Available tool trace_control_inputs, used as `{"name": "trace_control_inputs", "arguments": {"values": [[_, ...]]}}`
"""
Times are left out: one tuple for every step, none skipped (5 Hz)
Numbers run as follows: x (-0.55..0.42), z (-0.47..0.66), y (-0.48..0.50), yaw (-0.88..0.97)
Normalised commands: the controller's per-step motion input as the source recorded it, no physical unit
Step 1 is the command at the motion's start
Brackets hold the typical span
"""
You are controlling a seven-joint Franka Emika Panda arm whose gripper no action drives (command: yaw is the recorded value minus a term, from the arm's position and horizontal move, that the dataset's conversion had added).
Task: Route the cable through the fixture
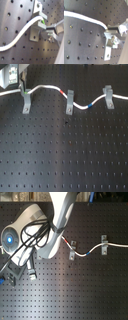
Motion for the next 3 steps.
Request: {"name": "trace_control_inputs", "arguments": {"values": [[-0.429, 0.01, -0.381, 0.33], [-0.464, -0.05, -0.174, 0.35], [0.001, 0.02, 0.000, 0.00]]}}
